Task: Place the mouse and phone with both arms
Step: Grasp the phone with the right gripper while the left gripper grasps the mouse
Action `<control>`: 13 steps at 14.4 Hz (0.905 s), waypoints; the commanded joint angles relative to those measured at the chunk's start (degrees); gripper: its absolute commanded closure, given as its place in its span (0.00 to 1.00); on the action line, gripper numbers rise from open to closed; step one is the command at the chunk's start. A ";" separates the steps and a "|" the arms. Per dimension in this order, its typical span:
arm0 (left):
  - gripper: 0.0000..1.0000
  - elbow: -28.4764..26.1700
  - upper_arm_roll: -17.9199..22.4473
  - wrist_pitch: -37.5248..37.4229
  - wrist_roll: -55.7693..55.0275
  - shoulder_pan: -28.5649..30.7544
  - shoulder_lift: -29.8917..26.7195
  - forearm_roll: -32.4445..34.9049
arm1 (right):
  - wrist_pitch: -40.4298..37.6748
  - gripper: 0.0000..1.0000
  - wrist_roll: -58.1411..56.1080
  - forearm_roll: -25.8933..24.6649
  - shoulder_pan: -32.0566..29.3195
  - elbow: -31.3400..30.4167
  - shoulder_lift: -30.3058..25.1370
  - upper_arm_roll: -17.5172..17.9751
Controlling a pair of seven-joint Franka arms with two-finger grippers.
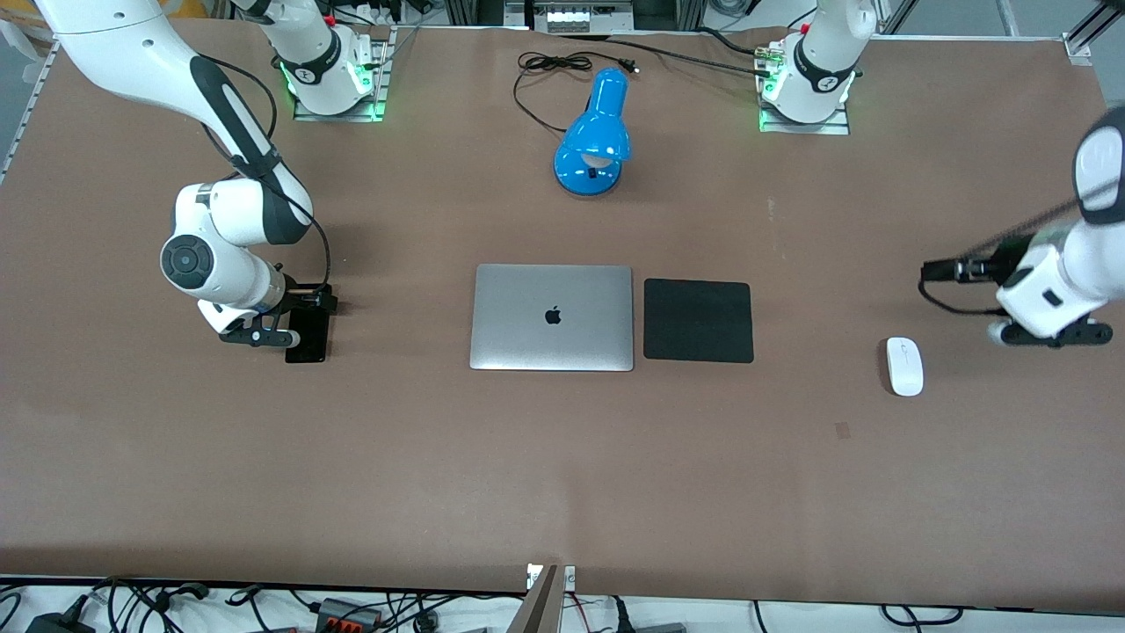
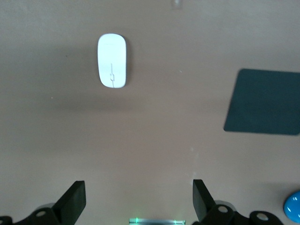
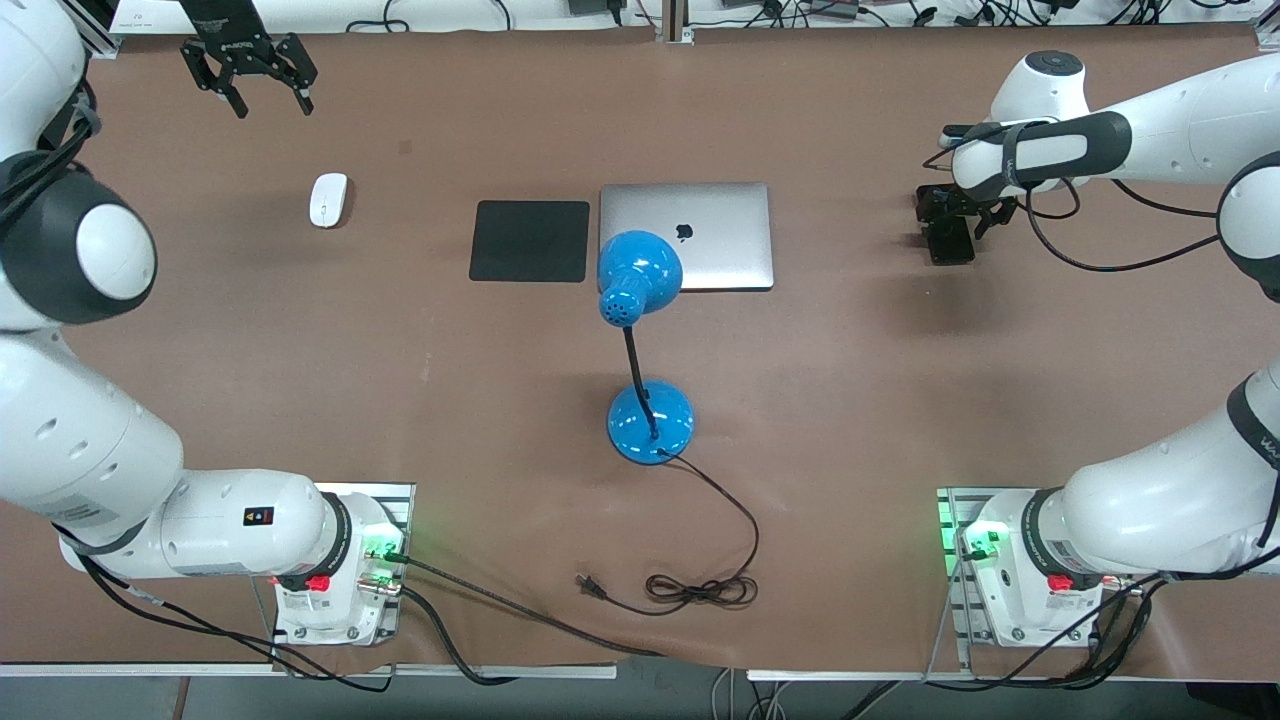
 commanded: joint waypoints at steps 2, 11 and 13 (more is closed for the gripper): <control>0.00 0.28 -0.16 10.55 4.89 1.41 7.83 1.01 | 4.75 0.00 0.39 -0.96 -0.79 -2.68 0.34 0.09; 0.00 -17.56 -0.16 45.28 11.85 4.40 11.54 1.09 | 5.11 0.83 -0.41 -0.96 -0.53 -2.78 0.34 0.26; 0.00 -19.33 -0.16 49.26 12.21 4.76 13.03 1.09 | 5.11 0.83 1.61 -0.96 0.78 -2.08 0.69 2.53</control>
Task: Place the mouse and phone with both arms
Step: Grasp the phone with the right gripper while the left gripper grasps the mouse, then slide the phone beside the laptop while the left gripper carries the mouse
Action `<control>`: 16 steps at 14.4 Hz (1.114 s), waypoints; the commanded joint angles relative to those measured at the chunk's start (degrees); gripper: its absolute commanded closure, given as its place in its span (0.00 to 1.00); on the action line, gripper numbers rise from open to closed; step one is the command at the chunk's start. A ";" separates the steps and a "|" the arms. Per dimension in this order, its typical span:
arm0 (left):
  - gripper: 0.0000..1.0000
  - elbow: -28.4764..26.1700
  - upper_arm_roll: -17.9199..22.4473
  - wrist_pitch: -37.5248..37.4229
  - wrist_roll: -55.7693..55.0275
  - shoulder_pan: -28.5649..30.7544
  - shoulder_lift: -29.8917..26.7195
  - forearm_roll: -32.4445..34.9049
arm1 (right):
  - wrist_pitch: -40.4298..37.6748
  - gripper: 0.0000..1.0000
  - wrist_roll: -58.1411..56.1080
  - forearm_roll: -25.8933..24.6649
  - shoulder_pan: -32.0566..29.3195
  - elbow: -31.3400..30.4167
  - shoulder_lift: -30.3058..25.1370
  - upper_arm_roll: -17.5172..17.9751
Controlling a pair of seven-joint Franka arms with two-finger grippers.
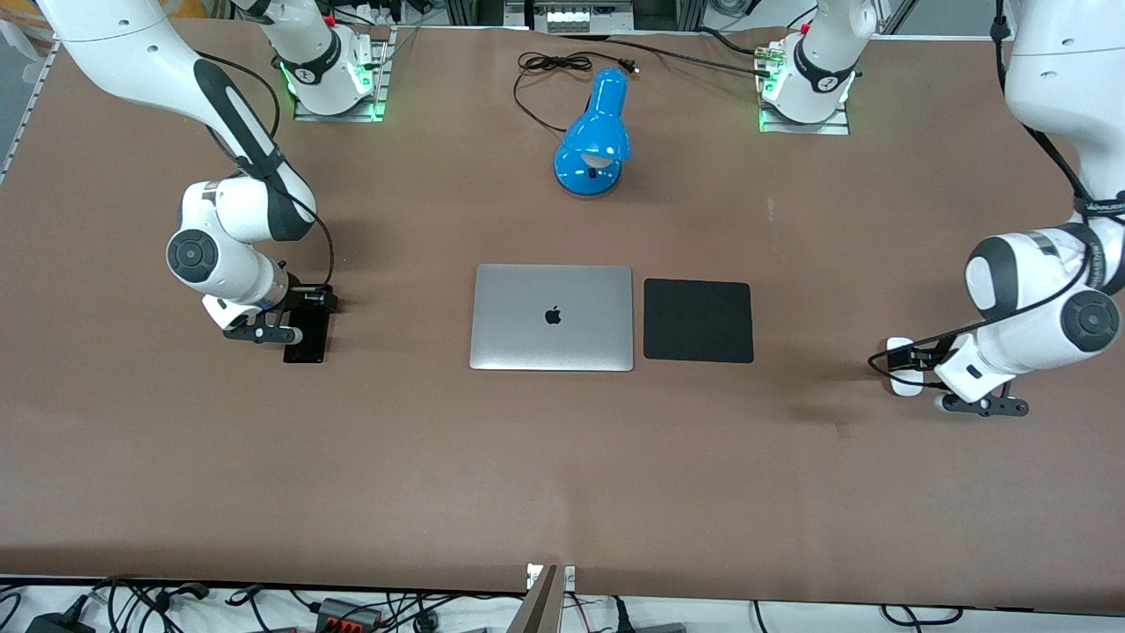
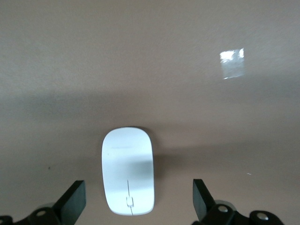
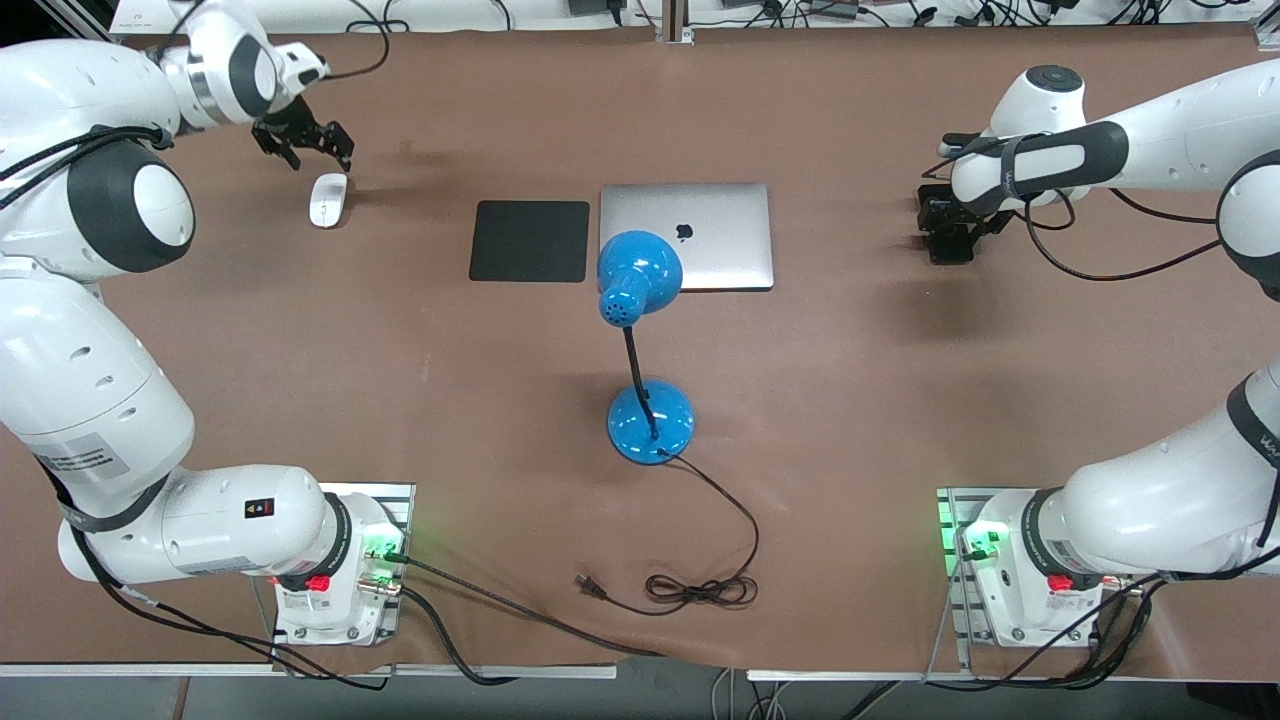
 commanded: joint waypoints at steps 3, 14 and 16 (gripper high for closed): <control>0.00 -2.96 -0.33 5.97 2.04 1.85 2.38 1.04 | 0.08 0.83 3.15 -0.71 7.09 2.70 0.45 2.63; 0.65 -2.17 -0.94 5.01 1.08 1.59 1.61 0.96 | 0.25 0.83 19.76 -0.45 18.89 11.94 9.58 2.63; 0.65 -1.91 -1.72 1.43 0.64 0.71 -1.55 0.87 | 0.25 0.83 19.76 -0.53 18.98 12.20 9.67 2.63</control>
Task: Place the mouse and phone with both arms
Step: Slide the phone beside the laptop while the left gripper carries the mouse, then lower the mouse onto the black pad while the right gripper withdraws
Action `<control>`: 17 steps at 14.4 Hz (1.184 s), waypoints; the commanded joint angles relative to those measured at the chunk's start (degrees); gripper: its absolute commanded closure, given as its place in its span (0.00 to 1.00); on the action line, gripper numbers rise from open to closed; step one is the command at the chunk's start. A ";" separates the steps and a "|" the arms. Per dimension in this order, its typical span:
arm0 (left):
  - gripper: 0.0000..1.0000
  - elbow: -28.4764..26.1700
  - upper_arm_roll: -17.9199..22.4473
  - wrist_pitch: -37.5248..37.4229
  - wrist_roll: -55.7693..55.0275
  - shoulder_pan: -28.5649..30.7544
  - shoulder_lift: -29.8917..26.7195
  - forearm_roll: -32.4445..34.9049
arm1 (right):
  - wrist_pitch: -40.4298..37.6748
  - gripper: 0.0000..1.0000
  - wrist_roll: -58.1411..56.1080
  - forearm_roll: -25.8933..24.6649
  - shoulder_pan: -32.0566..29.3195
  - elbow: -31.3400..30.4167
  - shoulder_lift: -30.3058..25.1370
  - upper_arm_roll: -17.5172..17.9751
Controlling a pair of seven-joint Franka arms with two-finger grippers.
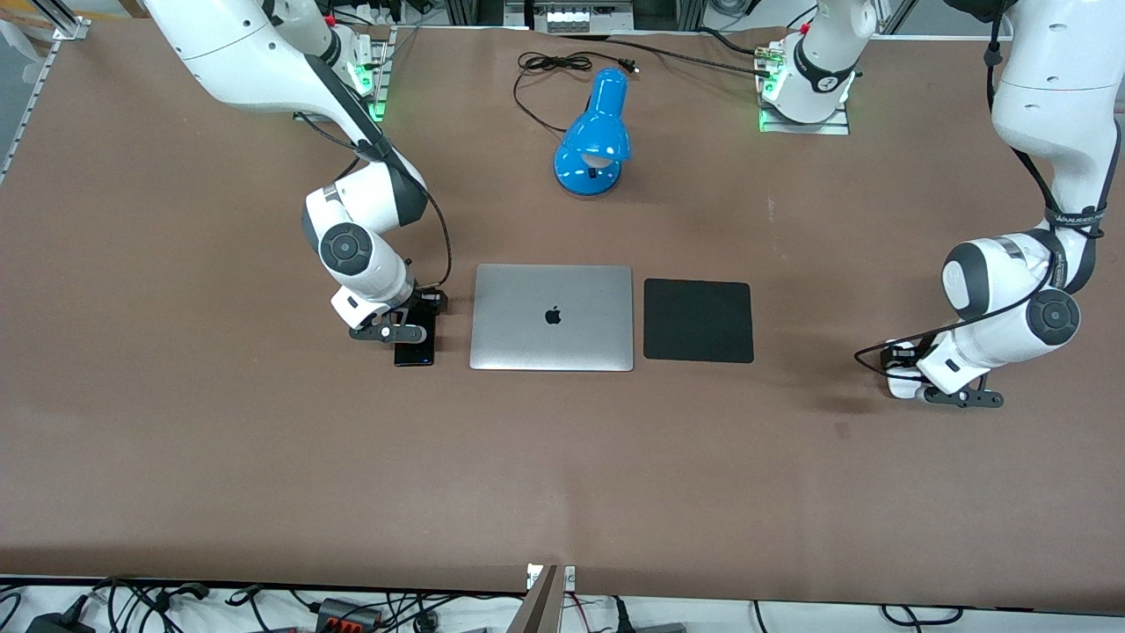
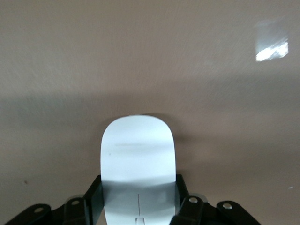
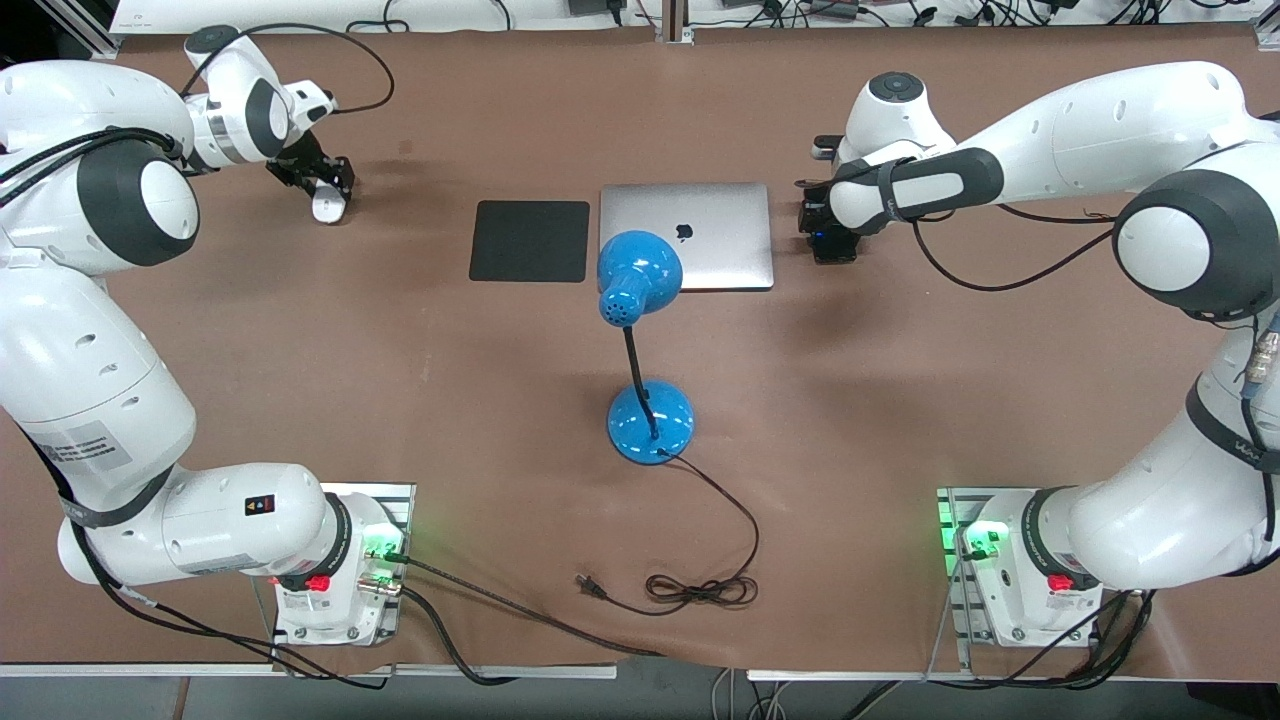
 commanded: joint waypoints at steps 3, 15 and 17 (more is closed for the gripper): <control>0.65 4.20 -4.61 -16.97 -8.33 -0.93 -6.19 0.78 | 1.73 0.00 1.36 0.10 0.67 2.88 3.74 0.05; 0.65 6.17 -9.73 -22.85 -35.76 -21.57 -3.12 1.04 | -43.70 0.00 -11.07 7.20 -15.91 22.57 -16.90 -0.39; 0.65 2.83 -9.73 -16.44 -38.67 -23.69 -2.76 1.82 | -47.65 0.00 -18.92 8.53 -20.92 22.40 -19.97 -0.39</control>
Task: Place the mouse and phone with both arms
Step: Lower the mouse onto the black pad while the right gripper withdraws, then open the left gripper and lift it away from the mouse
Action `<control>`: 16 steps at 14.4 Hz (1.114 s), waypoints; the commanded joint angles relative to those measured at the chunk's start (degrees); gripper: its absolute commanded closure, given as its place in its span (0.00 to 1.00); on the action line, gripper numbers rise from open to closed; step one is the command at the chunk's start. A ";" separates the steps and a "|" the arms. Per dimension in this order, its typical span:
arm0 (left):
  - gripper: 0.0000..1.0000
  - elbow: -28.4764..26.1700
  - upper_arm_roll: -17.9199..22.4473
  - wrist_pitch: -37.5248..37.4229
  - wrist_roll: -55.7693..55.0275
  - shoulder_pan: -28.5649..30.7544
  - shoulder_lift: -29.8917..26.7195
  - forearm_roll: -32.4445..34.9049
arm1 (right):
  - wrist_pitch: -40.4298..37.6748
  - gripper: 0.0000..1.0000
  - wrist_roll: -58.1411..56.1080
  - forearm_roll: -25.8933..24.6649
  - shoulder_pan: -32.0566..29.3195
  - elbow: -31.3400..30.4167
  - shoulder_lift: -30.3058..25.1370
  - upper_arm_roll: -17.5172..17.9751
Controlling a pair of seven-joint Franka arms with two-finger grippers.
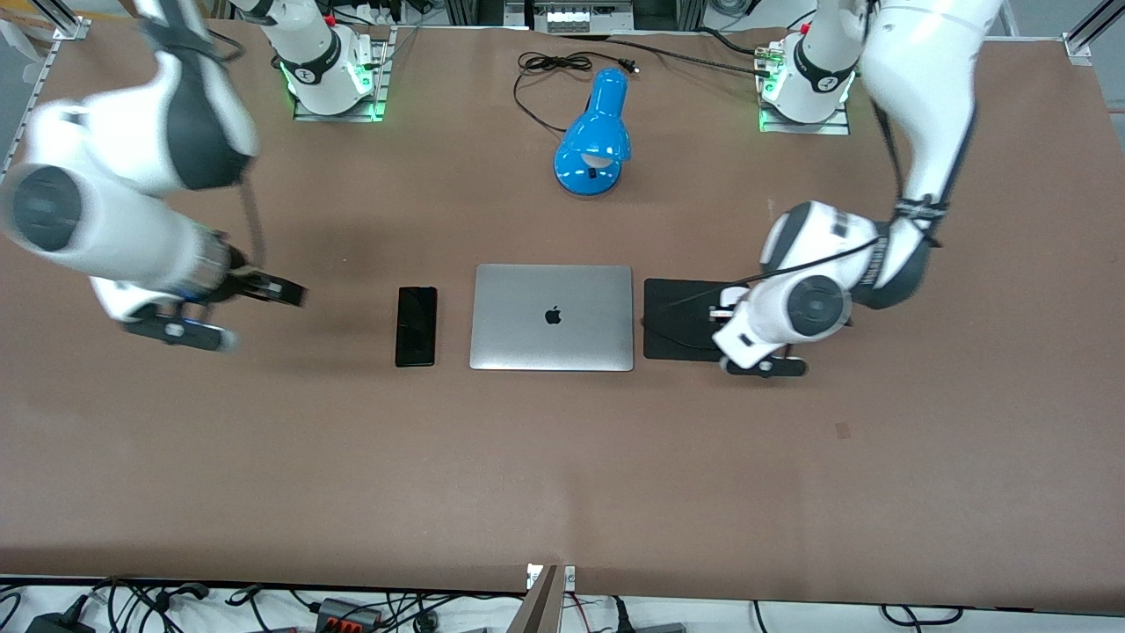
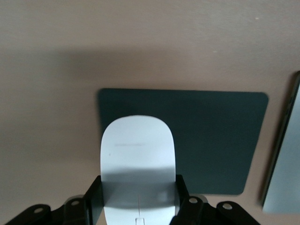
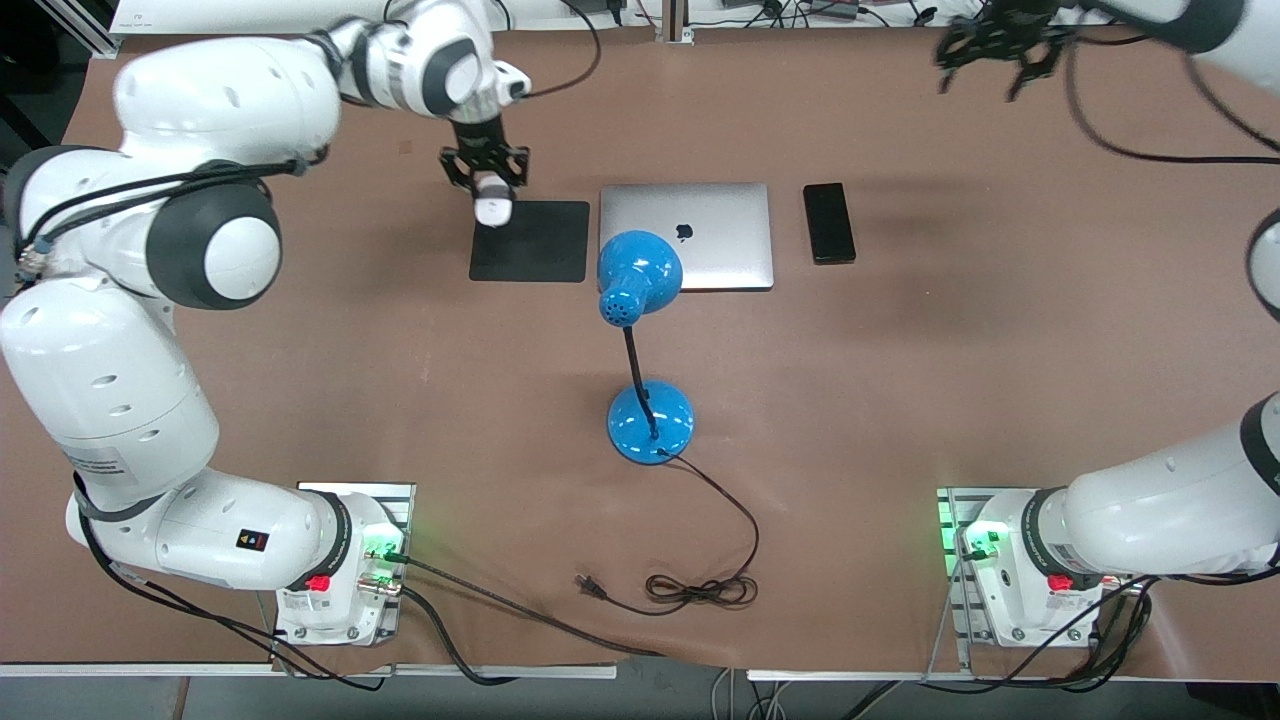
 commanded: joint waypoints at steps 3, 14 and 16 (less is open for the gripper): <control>0.65 -7.42 0.34 13.91 -4.50 -1.64 0.37 2.67 | -4.80 0.00 -6.72 3.42 -7.78 -3.00 -6.56 0.59; 0.00 -8.65 0.42 14.19 -5.56 -2.60 1.43 6.45 | 6.14 0.00 0.36 3.42 -10.25 -14.75 -18.77 0.32; 0.00 -7.96 0.69 11.58 -5.47 -2.52 0.29 6.45 | 8.46 0.00 3.21 2.63 -9.72 -14.53 -19.40 0.24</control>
